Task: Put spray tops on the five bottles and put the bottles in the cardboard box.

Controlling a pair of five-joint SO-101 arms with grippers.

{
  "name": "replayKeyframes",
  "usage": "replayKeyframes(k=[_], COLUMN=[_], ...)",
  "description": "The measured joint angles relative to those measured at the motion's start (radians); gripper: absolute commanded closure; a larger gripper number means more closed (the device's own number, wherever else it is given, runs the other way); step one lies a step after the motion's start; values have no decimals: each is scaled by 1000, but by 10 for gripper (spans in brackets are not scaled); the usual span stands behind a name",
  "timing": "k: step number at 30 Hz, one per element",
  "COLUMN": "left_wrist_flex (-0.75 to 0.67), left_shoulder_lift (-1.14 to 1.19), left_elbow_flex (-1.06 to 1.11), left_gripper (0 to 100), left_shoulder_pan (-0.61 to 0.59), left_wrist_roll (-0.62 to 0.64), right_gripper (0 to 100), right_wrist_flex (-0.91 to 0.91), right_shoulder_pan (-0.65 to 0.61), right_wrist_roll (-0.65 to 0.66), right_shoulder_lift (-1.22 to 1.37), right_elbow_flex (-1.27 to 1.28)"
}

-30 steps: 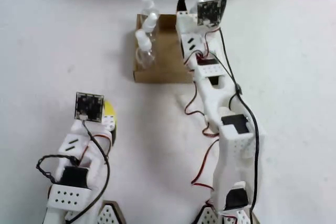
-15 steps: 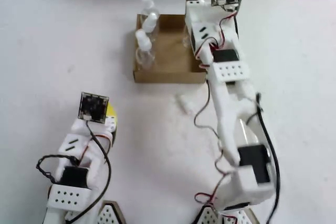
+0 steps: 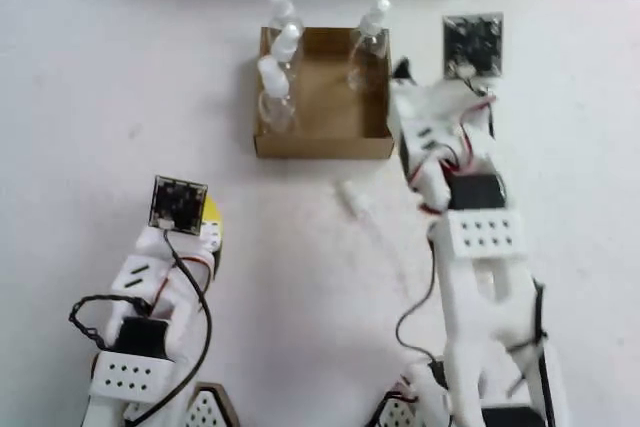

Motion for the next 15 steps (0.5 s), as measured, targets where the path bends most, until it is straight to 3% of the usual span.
replayKeyframes(k=[5, 11, 15], left_wrist_flex=[0, 0, 0], left_shoulder_lift=[0, 0, 0], left_elbow_flex=[0, 0, 0], left_gripper=[977, 977, 977], left_shoulder_pan=[0, 0, 0], left_wrist_roll=[0, 0, 0], right_gripper=[919, 919, 916], right_wrist_flex=[160, 588, 779], right_shoulder_pan=[141, 273, 358], right_wrist_roll=[52, 397, 528], right_shoulder_lift=[-112, -172, -175], right_elbow_flex=[60, 60, 60])
